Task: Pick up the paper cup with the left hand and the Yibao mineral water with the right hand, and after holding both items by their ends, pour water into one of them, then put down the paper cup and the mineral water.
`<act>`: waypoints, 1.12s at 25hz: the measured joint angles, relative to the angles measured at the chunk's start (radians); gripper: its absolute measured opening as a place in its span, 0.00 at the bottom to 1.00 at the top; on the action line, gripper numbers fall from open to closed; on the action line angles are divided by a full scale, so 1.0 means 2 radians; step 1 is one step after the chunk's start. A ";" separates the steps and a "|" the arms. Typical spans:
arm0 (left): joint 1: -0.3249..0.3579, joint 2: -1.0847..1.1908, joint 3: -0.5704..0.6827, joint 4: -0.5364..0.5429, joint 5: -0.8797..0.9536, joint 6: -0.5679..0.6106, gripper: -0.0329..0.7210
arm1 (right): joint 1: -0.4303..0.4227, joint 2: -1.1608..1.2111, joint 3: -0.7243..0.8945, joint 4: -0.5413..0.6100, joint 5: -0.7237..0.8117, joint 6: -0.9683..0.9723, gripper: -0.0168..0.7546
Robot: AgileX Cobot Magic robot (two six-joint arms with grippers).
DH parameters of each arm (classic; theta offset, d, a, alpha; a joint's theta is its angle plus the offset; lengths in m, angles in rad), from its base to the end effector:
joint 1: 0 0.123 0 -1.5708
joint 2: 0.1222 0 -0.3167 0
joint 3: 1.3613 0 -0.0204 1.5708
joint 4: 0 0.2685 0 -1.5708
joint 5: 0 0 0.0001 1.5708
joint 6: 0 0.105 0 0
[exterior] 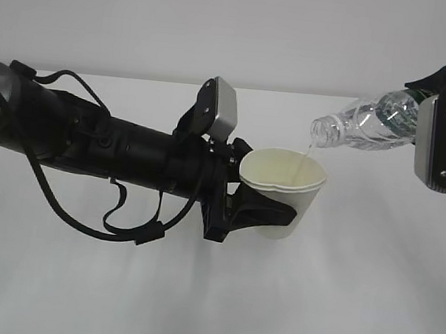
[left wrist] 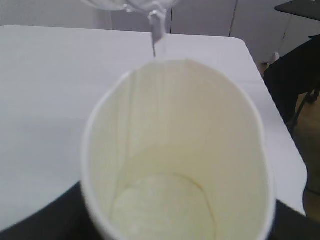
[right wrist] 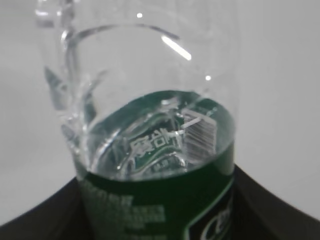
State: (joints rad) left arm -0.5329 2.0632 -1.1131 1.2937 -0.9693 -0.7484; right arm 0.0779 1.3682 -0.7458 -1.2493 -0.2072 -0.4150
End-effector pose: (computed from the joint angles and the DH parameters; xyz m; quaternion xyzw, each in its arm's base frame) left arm 0.3276 -0.2898 0.1612 0.5367 0.5946 -0.4177 0.4289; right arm 0.3053 0.0443 0.2727 -0.6801 0.5090 -0.3113 0.4261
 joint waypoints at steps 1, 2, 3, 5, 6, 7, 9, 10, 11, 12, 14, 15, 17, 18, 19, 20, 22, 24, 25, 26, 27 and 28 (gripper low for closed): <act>0.000 0.000 0.000 0.000 0.000 0.000 0.62 | 0.000 0.000 0.000 0.000 0.000 0.000 0.62; 0.000 0.000 0.000 0.000 0.000 0.000 0.62 | 0.000 0.000 0.000 0.000 0.000 0.000 0.62; 0.000 0.000 0.000 0.000 0.000 0.000 0.62 | 0.000 0.000 0.000 0.000 0.000 0.000 0.62; 0.000 0.000 0.000 0.000 0.000 0.000 0.62 | 0.000 0.000 0.000 0.000 0.000 0.000 0.62; 0.000 0.000 0.000 0.001 0.000 0.000 0.62 | 0.000 0.000 0.000 0.000 0.000 0.000 0.62; 0.000 0.000 0.000 0.001 0.000 0.000 0.62 | 0.000 0.000 0.000 0.000 0.000 0.000 0.62; 0.000 0.000 0.000 0.001 0.000 0.000 0.62 | 0.000 0.000 0.000 0.000 0.000 0.000 0.62; 0.000 0.000 0.000 0.001 0.000 0.000 0.62 | 0.000 0.000 0.000 0.000 0.000 0.000 0.62; 0.000 0.000 0.000 0.001 0.000 0.000 0.62 | 0.000 0.000 0.000 0.000 0.000 0.000 0.62; 0.000 0.000 0.000 0.001 0.000 0.000 0.62 | 0.000 0.000 0.000 0.000 0.000 0.000 0.62; 0.000 0.000 0.000 0.001 0.000 0.000 0.62 | 0.000 0.000 0.000 0.000 0.000 0.000 0.62; 0.000 0.000 0.000 0.001 0.000 0.000 0.62 | 0.000 0.000 0.000 0.000 0.000 0.000 0.62; 0.000 0.000 0.000 0.002 0.000 0.000 0.62 | 0.000 0.000 0.000 0.000 0.000 0.000 0.62; 0.000 0.000 0.000 0.002 0.000 0.000 0.62 | 0.000 0.000 0.000 0.000 0.000 0.000 0.62; 0.000 0.000 0.000 0.002 0.000 0.000 0.62 | 0.000 0.000 0.000 0.000 0.000 0.000 0.62; 0.000 0.000 0.000 0.002 0.000 0.000 0.62 | 0.000 0.000 0.000 0.000 0.000 0.000 0.62; 0.000 0.000 0.000 0.002 0.000 0.000 0.62 | 0.000 0.000 0.000 0.000 0.000 0.000 0.62; 0.000 0.000 0.000 0.002 0.000 0.000 0.62 | 0.000 0.000 0.000 0.000 0.001 0.000 0.62; 0.000 0.000 0.000 0.002 0.000 0.000 0.62 | 0.000 0.000 0.000 0.000 0.001 0.000 0.62; 0.000 0.000 0.000 0.002 0.000 0.000 0.62 | 0.000 0.000 0.000 0.000 0.001 0.000 0.62; 0.000 0.000 0.000 0.002 0.000 0.000 0.62 | 0.000 0.000 0.000 0.000 0.001 0.000 0.62; 0.000 0.000 0.000 0.002 0.000 0.000 0.62 | 0.000 0.000 0.000 -0.001 0.001 0.000 0.62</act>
State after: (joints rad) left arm -0.5329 2.0632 -1.1131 1.2976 -0.9693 -0.7484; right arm 0.0779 1.3682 -0.7458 -1.2512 -0.2053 -0.4150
